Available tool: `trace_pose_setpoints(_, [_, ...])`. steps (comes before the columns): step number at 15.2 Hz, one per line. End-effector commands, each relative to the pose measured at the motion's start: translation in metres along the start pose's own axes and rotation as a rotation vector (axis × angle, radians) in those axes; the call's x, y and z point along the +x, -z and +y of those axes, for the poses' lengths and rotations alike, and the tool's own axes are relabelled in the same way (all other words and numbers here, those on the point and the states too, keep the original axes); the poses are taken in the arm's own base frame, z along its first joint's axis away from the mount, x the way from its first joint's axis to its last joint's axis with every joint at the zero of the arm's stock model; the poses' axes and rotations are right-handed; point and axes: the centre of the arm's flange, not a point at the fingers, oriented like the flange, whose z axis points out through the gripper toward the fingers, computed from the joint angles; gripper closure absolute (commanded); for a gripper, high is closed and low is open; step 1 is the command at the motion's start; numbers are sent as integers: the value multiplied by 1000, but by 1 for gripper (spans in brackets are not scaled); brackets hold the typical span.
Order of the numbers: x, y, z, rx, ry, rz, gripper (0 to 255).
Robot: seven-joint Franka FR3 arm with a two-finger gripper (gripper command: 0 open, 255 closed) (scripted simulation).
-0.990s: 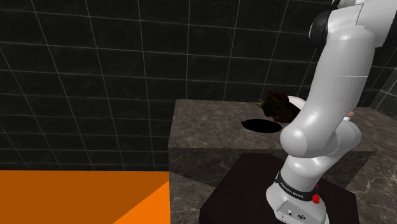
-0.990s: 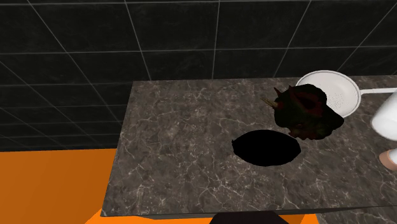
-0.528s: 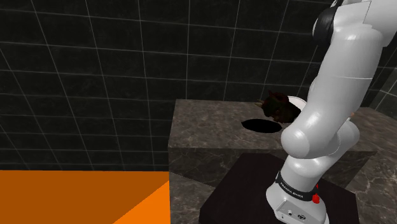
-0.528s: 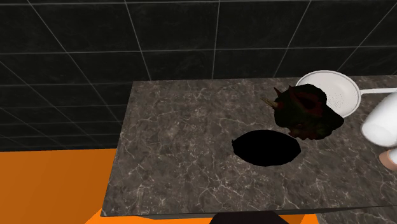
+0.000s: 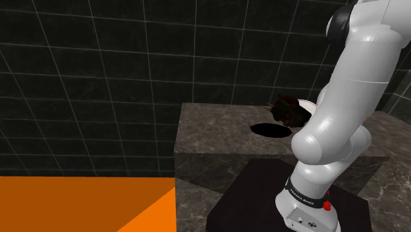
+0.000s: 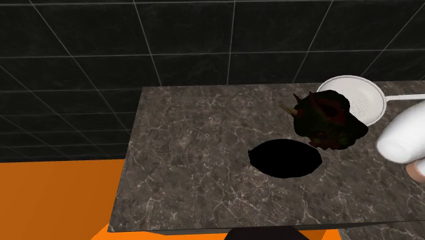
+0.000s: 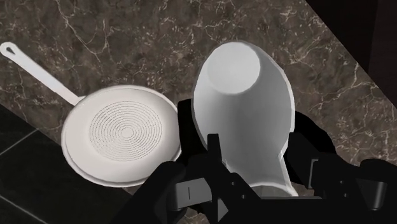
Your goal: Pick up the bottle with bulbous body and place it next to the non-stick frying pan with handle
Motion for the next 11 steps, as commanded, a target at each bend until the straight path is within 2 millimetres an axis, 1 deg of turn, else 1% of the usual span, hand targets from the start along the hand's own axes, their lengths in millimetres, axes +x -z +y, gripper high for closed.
trace_pose_setpoints(1, [-1,-10,0,-1,0,0,255])
trace_pose_setpoints(11, [-5,-63,0,-1,0,0,255])
